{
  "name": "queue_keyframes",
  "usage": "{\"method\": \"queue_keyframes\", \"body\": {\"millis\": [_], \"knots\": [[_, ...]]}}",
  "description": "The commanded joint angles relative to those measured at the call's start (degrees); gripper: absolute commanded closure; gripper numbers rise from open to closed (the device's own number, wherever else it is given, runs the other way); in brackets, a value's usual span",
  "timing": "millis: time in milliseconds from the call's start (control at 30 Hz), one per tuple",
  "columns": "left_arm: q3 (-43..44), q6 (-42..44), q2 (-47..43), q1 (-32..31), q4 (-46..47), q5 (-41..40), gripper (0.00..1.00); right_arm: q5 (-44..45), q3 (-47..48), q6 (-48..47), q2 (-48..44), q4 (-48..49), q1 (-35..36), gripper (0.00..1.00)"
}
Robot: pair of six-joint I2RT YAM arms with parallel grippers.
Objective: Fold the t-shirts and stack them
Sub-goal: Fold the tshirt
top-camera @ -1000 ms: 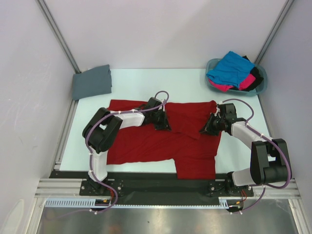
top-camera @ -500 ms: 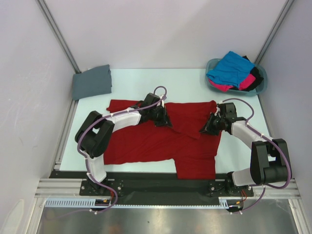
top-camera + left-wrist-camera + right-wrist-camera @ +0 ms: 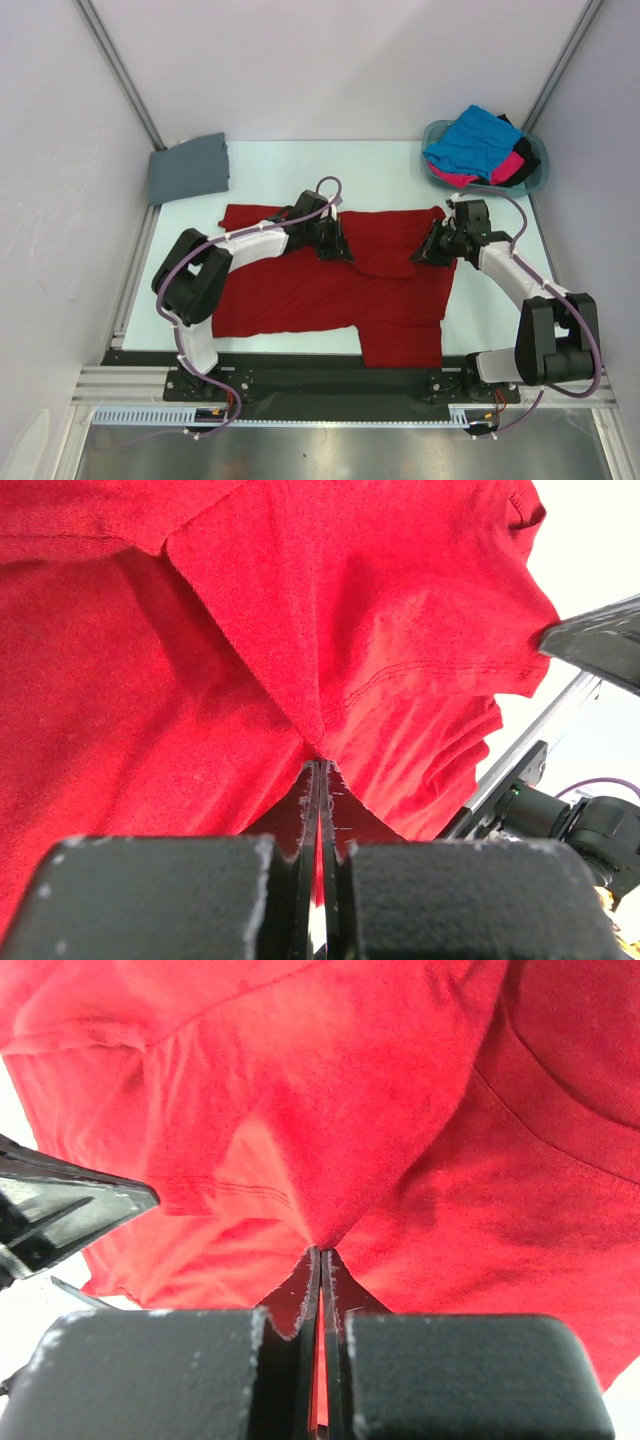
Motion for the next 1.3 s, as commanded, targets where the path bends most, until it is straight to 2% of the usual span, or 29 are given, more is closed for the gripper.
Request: {"method": "queue_keyframes", "body": {"millis": [0,433,467,500,533,567,600,633,733,800,900,1000,1067,1133,1167,1267], "knots": [[2.6,0.6,-2.8,-0.1,-0.6,2.1,1.00,-1.7,2.9,-1.4,-1.6,-2.1,-0.3,1.00],[3.6,1.4,-2.4,0.9,-4.2,3.9,1.00,0.9,2.8,-2.5,-1.8,-7.2,-0.3,1.00],[3.8,1.7,-2.1,0.9,-4.8,3.9,0.97,1.9,2.8,-2.8,-1.4,-7.5,-0.2,0.85],[3.8,2.5,-1.8,0.9,-6.1,3.0,0.86,3.3,2.8,-2.8,-0.7,-8.6,0.0,0.73],[3.9,2.9,-1.1,0.9,-7.0,1.7,0.60,4.7,2.7,-2.9,-0.7,-8.7,0.0,0.46],[3.9,3.3,-0.9,0.9,-8.0,0.4,0.51,7.7,2.6,-3.0,-0.7,-9.0,0.1,0.40],[4.0,4.0,-0.6,0.9,-9.7,-2.1,0.43,9.5,2.7,-2.6,-0.9,-9.4,0.2,0.38],[3.8,4.3,-0.4,0.9,-10.2,-3.3,0.30,10.8,2.7,-2.5,-2.0,-9.5,0.3,0.36],[3.2,5.2,-1.0,0.9,-11.7,-7.3,0.23,16.2,3.3,-1.9,-5.2,-10.0,0.6,0.31],[3.2,5.8,-1.8,0.9,-12.0,-8.8,0.22,17.1,3.8,-2.3,-6.8,-9.4,0.8,0.28],[3.4,6.2,-2.7,0.9,-11.4,-9.9,0.21,15.0,3.7,-3.1,-9.1,-6.9,0.8,0.29],[4.4,6.4,-3.2,0.9,-12.0,-11.2,0.21,16.7,4.4,-3.2,-8.8,-7.5,1.1,0.31],[4.7,6.9,-4.1,0.7,-13.5,-16.0,0.15,20.4,5.9,-4.3,-7.4,-9.7,1.5,0.30],[3.2,7.9,-6.8,0.7,-16.6,-20.2,0.01,22.9,7.3,-5.0,-6.2,-14.7,1.8,0.29],[2.1,8.2,-7.9,0.7,-17.3,-24.2,0.00,23.4,7.1,-5.2,-6.1,-16.0,1.8,0.29],[-4.9,7.7,-13.6,0.7,-16.6,-28.5,0.00,23.0,3.4,-4.3,-9.4,-17.9,2.2,0.30]]}}
